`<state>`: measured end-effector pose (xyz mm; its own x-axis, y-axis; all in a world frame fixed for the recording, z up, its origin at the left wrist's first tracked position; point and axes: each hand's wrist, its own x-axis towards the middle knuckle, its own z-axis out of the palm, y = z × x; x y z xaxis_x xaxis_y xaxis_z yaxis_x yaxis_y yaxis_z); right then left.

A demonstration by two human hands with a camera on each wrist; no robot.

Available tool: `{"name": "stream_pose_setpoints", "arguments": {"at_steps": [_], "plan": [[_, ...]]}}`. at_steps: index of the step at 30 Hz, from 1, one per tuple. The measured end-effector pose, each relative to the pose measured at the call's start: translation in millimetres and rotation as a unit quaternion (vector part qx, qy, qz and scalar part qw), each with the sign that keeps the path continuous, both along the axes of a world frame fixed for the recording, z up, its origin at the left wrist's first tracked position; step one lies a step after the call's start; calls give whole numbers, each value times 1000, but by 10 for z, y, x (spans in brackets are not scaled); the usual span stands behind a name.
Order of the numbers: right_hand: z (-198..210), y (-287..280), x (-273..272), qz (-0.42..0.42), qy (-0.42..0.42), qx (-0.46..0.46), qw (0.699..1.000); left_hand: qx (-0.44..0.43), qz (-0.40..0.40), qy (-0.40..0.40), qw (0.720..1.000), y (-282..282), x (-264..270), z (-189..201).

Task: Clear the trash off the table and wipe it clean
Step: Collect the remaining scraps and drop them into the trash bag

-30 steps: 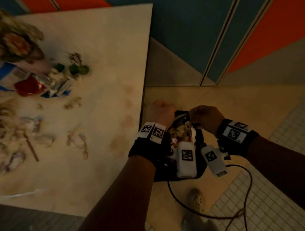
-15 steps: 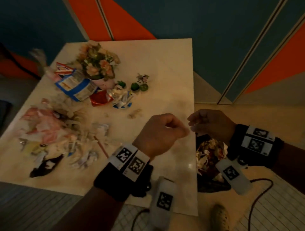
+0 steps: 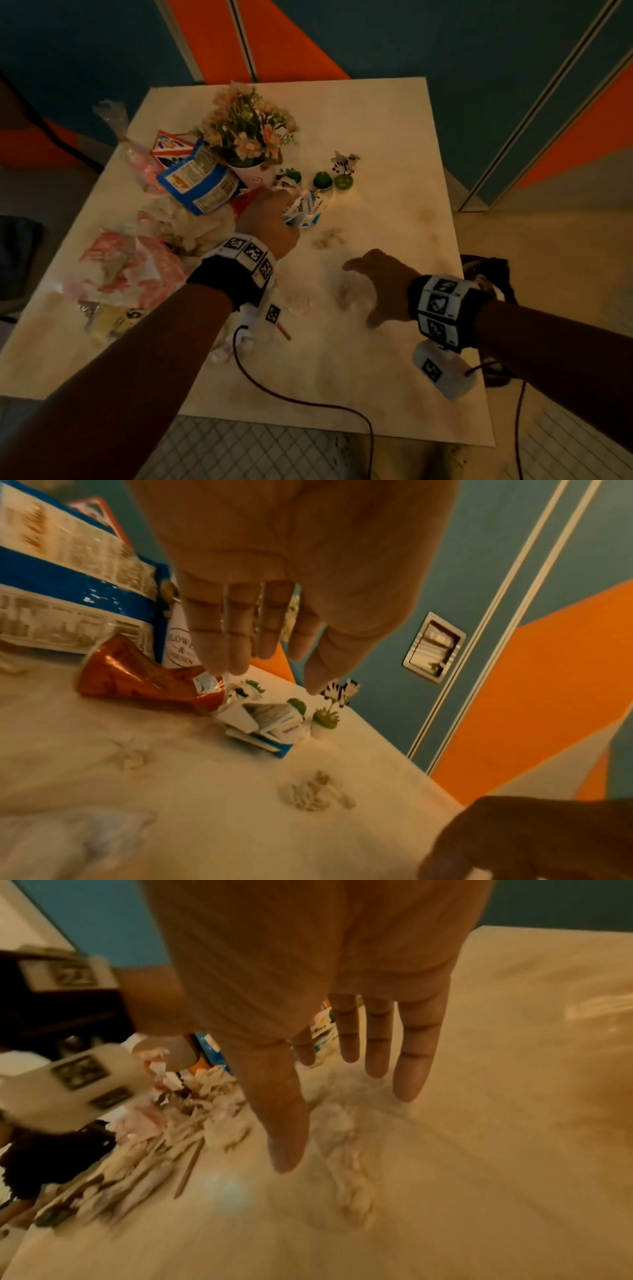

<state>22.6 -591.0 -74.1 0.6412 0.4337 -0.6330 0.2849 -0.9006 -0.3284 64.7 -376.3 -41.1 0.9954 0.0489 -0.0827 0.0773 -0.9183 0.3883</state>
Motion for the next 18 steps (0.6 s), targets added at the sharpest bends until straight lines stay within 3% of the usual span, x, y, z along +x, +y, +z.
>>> {"name": "stream_pose_setpoints", "arguments": {"at_steps": [3, 9, 14, 18], "plan": [[-101, 86, -58, 3, -8, -12, 1000, 49, -74, 24, 996, -58, 227, -156], [-219, 152, 57, -23, -43, 2, 999, 145, -136, 149, 969, -205, 533, -321], [-187, 175, 180, 2, -83, 9, 997, 190, -163, 128, 960, -213, 476, -382], [-71, 287, 352, -14, -134, 36, 990, 162, -169, 107, 966, -150, 371, -428]]}}
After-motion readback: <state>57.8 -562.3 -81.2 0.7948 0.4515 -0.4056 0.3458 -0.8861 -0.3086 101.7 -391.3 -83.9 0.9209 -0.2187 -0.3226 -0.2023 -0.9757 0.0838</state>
